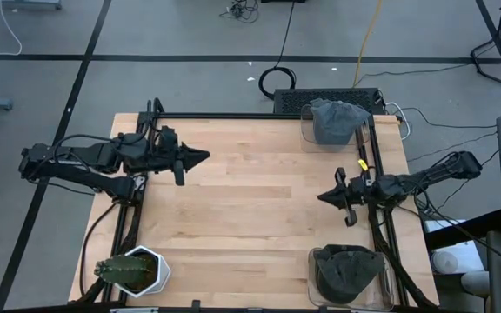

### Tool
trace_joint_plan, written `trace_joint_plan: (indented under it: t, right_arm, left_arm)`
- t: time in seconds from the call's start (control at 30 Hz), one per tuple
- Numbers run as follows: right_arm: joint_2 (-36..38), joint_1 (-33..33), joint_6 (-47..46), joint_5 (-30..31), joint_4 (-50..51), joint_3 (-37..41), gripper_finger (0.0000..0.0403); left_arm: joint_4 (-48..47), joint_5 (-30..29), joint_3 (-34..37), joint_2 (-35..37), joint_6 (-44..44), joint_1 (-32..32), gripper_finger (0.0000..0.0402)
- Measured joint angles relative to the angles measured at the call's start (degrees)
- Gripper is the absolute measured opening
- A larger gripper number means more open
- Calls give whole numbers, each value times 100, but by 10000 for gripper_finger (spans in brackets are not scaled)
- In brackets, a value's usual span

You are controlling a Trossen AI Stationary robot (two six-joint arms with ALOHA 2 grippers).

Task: Pick & Place hat
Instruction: Return to Home Position

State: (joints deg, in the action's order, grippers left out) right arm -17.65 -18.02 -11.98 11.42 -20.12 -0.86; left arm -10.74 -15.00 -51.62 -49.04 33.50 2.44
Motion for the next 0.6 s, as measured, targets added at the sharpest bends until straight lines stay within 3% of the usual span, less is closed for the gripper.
trace_joint_plan:
  t: [0.13, 0.27, 0.33, 0.47, 0.6]
  right_arm:
    - [2, 222, 343, 16, 104, 0, 0]
    - [0, 625, -54, -1369, 645, 0, 0]
    - [0, 739, -105, -1602, 750, 0, 0]
    - [-2, 752, -537, -1317, 1288, 0, 0]
    - [-14, 754, -838, -346, 1554, 0, 0]
  left_arm:
    - [-154, 278, 0, -2, -240, -2, 26]
    - [-480, 567, -2, 45, -478, 0, 26]
    - [-649, 612, -2, 88, -644, -2, 26]
    - [-1085, 432, -2, 287, -949, -2, 26]
    - [-1159, 248, 83, 628, -1158, 0, 26]
